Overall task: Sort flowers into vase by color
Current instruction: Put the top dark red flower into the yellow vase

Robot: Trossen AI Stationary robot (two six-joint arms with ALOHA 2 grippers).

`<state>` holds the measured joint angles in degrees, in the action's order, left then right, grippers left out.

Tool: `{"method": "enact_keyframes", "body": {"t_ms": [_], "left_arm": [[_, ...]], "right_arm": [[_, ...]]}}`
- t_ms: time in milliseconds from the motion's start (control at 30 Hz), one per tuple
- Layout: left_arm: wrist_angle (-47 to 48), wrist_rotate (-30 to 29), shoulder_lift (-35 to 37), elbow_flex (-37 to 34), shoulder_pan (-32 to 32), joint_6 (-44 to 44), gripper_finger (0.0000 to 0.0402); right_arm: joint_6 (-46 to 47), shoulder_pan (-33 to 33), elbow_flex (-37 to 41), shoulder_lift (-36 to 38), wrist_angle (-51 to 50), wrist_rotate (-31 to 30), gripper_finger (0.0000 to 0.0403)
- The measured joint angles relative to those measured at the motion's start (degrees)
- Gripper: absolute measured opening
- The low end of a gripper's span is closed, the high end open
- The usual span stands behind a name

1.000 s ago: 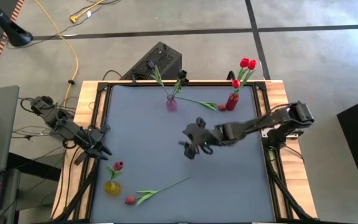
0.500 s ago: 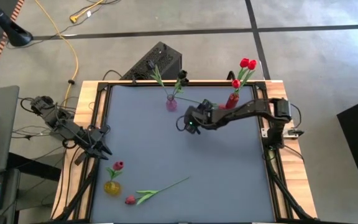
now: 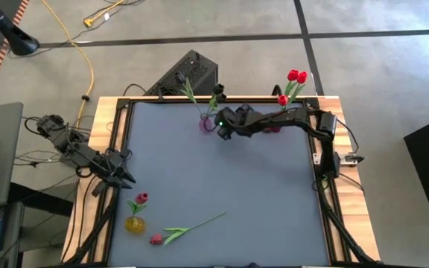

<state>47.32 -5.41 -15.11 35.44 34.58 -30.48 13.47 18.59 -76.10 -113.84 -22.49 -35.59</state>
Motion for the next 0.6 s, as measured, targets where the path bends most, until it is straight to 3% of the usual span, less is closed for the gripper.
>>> {"method": "enact_keyframes", "body": {"t_ms": [267,433,600], "left_arm": [[-0.03,0.00,0.00,0.00,-0.01,-3.26,0.0107],[-0.05,0.00,0.00,0.00,0.00,-3.40,0.0107],[-0.05,-0.02,0.00,0.00,0.00,-3.93,0.0107]], "right_arm": [[-1.52,4.94,-0.37,0.13,-1.37,8.94,0.0285],[-3.48,6.54,-0.34,0.13,-3.73,11.02,0.0285],[-6.12,8.06,-0.34,0.20,-7.72,18.01,0.0285]]}}
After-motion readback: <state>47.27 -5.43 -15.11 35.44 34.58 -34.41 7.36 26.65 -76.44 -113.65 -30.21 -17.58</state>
